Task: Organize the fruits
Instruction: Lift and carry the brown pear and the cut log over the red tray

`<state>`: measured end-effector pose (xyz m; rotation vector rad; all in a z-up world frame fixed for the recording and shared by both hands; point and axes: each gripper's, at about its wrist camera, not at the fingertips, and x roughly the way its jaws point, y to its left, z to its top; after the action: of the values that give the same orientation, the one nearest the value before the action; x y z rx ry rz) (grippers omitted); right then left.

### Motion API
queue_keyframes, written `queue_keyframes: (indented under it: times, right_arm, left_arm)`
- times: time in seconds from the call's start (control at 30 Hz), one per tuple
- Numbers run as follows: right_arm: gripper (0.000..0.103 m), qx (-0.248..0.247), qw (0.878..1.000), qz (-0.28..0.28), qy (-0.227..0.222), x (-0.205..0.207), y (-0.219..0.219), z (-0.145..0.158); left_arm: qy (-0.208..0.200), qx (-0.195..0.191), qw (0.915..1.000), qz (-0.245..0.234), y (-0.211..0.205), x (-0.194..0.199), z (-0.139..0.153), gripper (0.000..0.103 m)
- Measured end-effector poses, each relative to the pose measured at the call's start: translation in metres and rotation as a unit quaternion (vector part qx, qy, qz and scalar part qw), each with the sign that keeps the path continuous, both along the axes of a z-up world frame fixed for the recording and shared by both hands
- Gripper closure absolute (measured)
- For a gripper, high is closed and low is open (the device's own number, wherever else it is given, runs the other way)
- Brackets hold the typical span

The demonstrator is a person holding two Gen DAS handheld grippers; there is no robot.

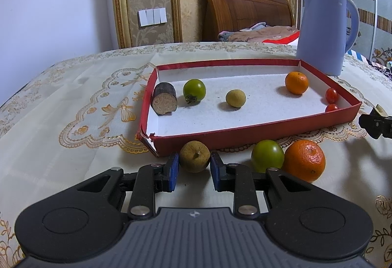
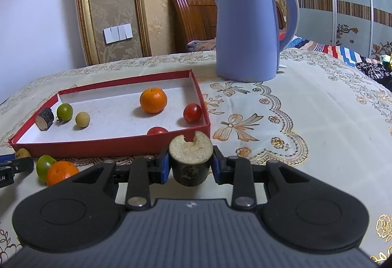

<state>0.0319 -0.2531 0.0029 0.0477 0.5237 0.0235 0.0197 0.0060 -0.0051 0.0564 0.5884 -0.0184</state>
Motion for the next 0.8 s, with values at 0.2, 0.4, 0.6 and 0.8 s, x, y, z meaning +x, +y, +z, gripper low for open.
queue_keyframes:
  times: [0.2,0.4,0.6,0.8]
  right_arm:
    - [0.072,-0.006,1.000,0.020,-0.003,-0.002,0.008,0.009]
    - [0.072,-0.013,0.999,0.035,-0.026,0.001,0.020,0.028]
    - [0.072,-0.016,0.999,0.046,-0.024,0.005,0.029,0.028]
    - [0.072,-0.014,0.999,0.048,-0.019,0.010,0.032,0.027]
  left_arm:
    - [0.002,-0.021,0.9998,-0.003,0.005,0.000,0.008,0.076]
    - [0.015,-0.042,0.9990,-0.005,0.011,0.005,0.011,0.076]
    - [0.003,-0.054,0.9985,-0.009,0.014,0.000,0.021,0.076]
    - [-0.033,-0.012,0.9994,-0.001,0.003,0.003,0.035,0.076]
